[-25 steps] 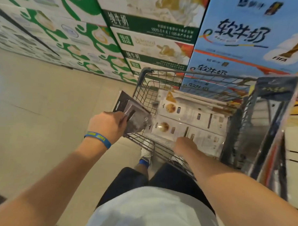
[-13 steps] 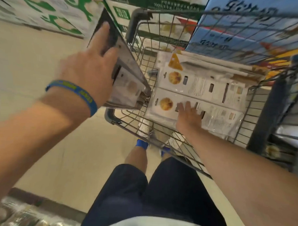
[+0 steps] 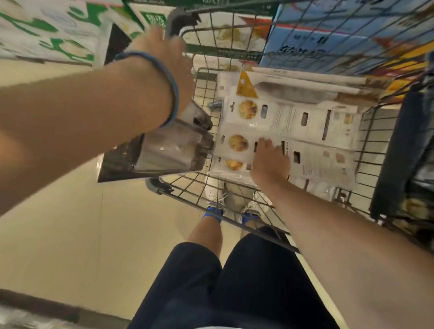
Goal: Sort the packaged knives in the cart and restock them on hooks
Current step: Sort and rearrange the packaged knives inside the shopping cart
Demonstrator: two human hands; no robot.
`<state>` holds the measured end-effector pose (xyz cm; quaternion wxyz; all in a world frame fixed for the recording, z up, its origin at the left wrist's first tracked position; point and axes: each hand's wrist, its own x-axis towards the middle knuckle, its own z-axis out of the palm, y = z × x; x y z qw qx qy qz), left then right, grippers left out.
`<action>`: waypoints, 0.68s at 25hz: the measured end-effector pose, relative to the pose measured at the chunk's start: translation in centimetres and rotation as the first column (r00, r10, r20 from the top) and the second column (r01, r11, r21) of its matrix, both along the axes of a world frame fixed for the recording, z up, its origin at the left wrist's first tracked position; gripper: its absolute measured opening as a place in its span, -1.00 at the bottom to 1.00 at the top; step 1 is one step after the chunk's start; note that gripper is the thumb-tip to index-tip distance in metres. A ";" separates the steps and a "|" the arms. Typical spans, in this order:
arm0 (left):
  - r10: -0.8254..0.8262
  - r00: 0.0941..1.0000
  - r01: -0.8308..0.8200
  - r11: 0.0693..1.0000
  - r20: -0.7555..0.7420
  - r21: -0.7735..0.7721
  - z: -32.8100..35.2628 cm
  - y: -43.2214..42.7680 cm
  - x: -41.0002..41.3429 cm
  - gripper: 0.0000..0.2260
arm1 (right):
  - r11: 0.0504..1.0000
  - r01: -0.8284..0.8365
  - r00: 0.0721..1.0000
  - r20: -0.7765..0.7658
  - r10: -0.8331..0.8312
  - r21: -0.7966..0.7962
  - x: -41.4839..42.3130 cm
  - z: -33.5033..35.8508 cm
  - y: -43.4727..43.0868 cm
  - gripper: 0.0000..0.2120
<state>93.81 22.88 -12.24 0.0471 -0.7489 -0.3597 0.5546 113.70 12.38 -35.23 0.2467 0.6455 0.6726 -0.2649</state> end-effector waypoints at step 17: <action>0.463 0.760 -0.428 0.885 0.456 -0.185 -11.2 -3.6 1.4 -0.32 | 0.494 0.855 0.310 -0.610 -0.729 -0.156 4.1 10.2 3.3 -0.65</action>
